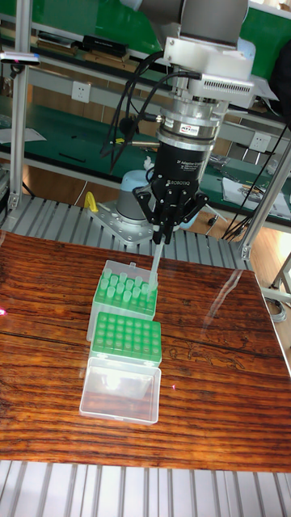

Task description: Transfer all large pipette tips from one holder to another

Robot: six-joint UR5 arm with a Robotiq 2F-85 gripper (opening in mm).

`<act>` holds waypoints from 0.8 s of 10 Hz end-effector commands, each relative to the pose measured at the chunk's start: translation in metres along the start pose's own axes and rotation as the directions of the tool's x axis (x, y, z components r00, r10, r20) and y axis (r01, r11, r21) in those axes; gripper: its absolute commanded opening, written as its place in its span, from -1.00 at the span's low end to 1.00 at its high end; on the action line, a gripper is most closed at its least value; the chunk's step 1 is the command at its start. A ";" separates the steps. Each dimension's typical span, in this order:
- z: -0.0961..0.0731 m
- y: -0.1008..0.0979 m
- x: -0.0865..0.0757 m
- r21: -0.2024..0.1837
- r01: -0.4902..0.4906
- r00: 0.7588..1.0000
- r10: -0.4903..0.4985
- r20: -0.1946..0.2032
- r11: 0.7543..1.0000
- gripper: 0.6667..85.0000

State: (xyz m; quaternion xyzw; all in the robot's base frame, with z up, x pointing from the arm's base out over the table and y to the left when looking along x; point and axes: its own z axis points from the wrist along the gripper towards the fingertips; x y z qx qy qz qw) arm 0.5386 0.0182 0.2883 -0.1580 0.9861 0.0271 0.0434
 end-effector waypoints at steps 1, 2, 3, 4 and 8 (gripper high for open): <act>-0.003 -0.005 -0.001 0.010 0.003 1.000 -0.002 -0.008 1.000 -0.99; -0.007 -0.010 -0.013 -0.004 0.018 1.000 -0.018 0.012 1.000 -0.99; -0.008 -0.009 -0.021 -0.027 0.025 0.999 -0.024 0.034 0.999 -0.99; -0.006 -0.009 -0.028 -0.031 0.037 0.998 -0.035 0.049 0.999 -0.99; -0.002 -0.006 -0.055 -0.030 0.065 0.993 -0.061 0.105 0.997 -0.99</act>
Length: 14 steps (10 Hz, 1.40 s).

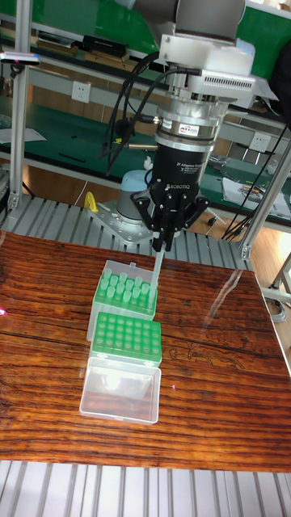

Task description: Transfer all large pipette tips from one holder to another

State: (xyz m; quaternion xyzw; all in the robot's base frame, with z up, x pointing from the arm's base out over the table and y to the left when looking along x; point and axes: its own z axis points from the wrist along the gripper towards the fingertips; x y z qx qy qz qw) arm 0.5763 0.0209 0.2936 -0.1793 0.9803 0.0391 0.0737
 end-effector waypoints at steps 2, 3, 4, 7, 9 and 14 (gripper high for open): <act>-0.001 -0.002 -0.003 0.011 0.042 0.999 -0.042 0.007 0.999 -0.99; -0.005 0.004 0.010 0.012 0.022 1.000 -0.022 -0.009 1.000 -0.99; -0.011 0.012 0.021 0.007 0.015 1.000 -0.015 -0.009 1.000 -0.99; -0.013 0.006 0.033 0.036 -0.002 0.999 0.003 -0.037 0.999 -0.99; -0.013 0.011 0.030 0.018 -0.014 0.999 0.014 -0.029 1.000 -0.99; -0.012 0.004 0.033 0.040 -0.019 0.999 0.021 -0.044 0.999 -0.99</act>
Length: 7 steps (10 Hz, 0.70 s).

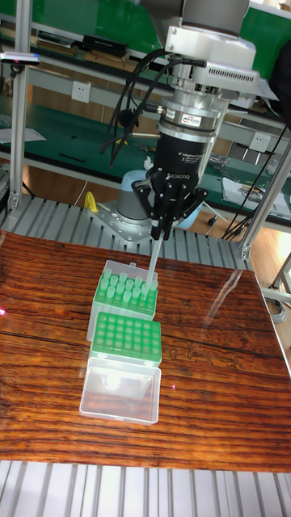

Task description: Transfer all large pipette tips from one holder to another

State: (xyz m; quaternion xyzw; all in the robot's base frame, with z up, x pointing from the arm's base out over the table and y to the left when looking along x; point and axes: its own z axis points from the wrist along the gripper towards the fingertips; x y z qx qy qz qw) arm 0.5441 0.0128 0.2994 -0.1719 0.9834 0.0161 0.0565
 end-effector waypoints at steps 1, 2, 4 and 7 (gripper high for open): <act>0.000 -0.001 0.000 -0.003 -0.007 1.000 0.007 -0.004 1.000 -0.99; 0.001 0.001 -0.006 -0.018 -0.004 1.000 0.004 0.000 1.000 -0.99; 0.001 -0.001 -0.004 -0.011 -0.006 1.000 0.006 -0.011 1.000 -0.99; 0.000 0.016 -0.018 -0.077 0.025 0.999 -0.022 0.045 0.997 -0.99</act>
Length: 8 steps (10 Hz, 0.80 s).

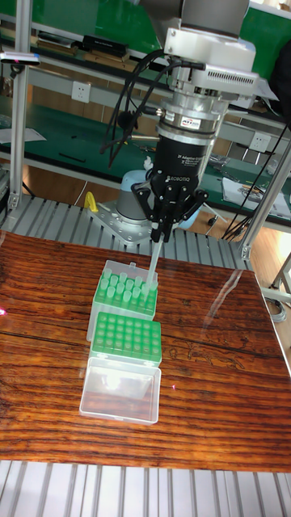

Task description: Transfer all large pipette tips from one holder to another

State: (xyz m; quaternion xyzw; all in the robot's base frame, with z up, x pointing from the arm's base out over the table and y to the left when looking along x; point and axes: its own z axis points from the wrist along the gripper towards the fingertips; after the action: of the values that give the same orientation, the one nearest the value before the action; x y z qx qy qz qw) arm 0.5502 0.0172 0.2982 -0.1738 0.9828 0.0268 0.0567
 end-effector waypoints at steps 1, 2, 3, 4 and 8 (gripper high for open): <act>-0.002 0.019 -0.011 -0.073 0.027 0.999 -0.024 0.042 0.997 -0.99; -0.002 0.014 -0.011 -0.055 0.030 0.999 -0.027 0.041 0.998 -0.99; -0.001 0.008 -0.009 -0.033 0.029 0.999 -0.027 0.035 0.999 -0.99; -0.001 0.006 -0.009 -0.025 0.020 0.999 -0.019 0.031 0.999 -0.99; -0.001 -0.001 -0.013 0.004 0.027 0.999 -0.027 0.046 1.000 -0.99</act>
State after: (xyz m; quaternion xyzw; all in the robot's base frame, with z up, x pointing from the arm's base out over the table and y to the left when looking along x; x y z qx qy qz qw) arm 0.5584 0.0198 0.2991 -0.1834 0.9800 0.0288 0.0715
